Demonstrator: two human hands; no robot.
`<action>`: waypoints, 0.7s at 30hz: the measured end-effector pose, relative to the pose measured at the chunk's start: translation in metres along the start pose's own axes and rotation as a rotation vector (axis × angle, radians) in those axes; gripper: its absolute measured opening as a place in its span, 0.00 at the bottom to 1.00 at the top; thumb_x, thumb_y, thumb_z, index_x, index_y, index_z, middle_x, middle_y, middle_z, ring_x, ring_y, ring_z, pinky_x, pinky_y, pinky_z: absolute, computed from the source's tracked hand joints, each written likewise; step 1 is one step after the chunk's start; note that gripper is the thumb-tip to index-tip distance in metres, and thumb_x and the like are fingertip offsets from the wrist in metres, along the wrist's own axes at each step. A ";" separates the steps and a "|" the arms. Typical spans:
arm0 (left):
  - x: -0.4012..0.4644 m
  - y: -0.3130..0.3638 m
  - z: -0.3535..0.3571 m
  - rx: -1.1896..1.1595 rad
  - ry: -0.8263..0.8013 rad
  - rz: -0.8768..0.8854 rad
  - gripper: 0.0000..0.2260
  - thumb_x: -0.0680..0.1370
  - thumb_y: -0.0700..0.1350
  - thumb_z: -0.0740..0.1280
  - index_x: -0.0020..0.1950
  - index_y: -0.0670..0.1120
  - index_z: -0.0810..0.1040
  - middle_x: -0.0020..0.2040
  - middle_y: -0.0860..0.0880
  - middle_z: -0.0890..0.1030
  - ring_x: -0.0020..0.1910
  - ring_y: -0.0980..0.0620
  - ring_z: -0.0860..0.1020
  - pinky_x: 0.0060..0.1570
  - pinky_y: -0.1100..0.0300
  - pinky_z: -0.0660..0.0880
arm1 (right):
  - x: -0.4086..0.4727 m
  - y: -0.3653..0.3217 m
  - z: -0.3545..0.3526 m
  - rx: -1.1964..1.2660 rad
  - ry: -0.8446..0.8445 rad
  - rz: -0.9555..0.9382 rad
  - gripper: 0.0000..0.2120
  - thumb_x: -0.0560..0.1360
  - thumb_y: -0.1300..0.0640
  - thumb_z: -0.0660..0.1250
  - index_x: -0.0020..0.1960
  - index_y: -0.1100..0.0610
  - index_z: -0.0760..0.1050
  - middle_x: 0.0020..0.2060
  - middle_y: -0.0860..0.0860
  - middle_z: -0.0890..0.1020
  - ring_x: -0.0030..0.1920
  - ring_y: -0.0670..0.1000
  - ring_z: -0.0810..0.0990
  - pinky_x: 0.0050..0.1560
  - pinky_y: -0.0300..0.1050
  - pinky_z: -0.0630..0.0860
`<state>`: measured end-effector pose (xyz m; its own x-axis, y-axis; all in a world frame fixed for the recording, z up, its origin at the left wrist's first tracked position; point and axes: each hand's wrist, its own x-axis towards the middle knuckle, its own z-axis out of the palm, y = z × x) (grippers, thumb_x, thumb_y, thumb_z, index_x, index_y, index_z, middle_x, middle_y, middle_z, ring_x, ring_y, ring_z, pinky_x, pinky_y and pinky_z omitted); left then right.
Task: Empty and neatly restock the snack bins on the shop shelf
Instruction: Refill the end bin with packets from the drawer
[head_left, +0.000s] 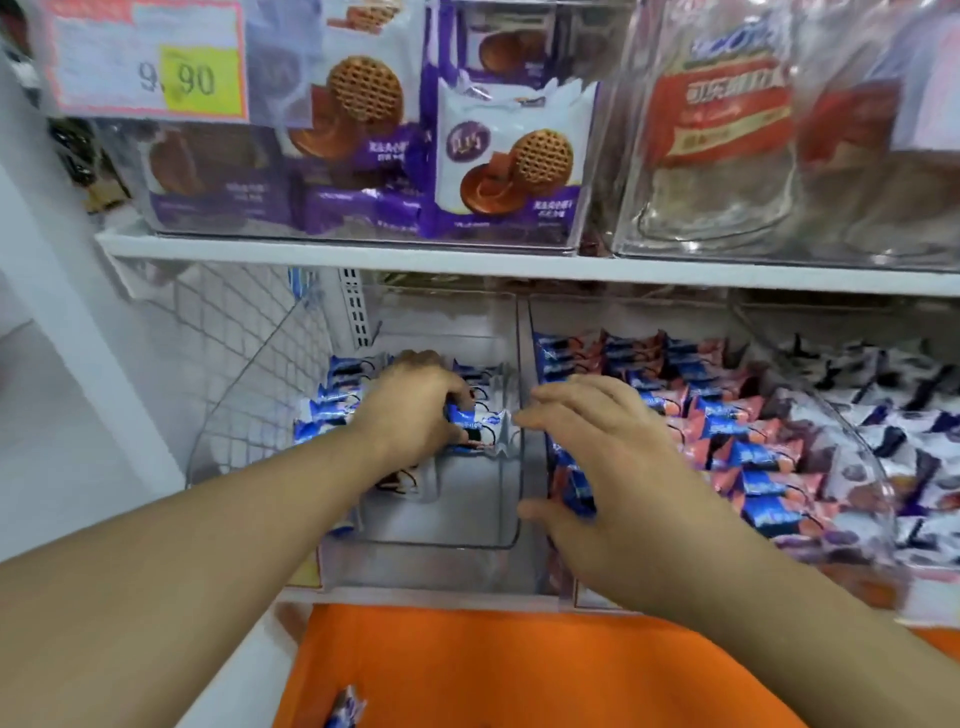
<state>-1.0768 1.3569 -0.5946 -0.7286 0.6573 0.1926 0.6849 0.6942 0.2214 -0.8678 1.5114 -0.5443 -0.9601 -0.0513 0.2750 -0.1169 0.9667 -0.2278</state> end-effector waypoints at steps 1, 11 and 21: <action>0.002 0.000 0.001 0.023 -0.013 0.015 0.14 0.69 0.52 0.81 0.52 0.55 0.86 0.52 0.51 0.80 0.53 0.48 0.77 0.51 0.55 0.75 | 0.000 0.001 0.000 0.012 0.004 0.002 0.32 0.76 0.41 0.73 0.76 0.44 0.68 0.75 0.40 0.66 0.78 0.49 0.57 0.79 0.51 0.60; -0.005 0.001 0.003 -0.028 -0.034 0.011 0.18 0.67 0.52 0.81 0.56 0.55 0.84 0.53 0.51 0.80 0.52 0.48 0.77 0.52 0.52 0.77 | -0.003 0.006 0.005 0.033 0.026 -0.004 0.32 0.76 0.40 0.73 0.76 0.44 0.69 0.76 0.44 0.65 0.79 0.51 0.56 0.79 0.56 0.62; -0.154 0.026 -0.085 -0.441 0.088 -0.068 0.07 0.78 0.49 0.75 0.56 0.55 0.83 0.51 0.59 0.81 0.49 0.58 0.80 0.45 0.65 0.75 | -0.037 -0.038 -0.011 0.251 0.076 -0.237 0.21 0.78 0.58 0.73 0.70 0.55 0.76 0.67 0.51 0.74 0.69 0.50 0.73 0.68 0.43 0.70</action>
<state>-0.9474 1.2491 -0.5374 -0.7828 0.5743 0.2396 0.5790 0.5310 0.6187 -0.8250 1.4796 -0.5358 -0.8785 -0.2388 0.4137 -0.4016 0.8382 -0.3690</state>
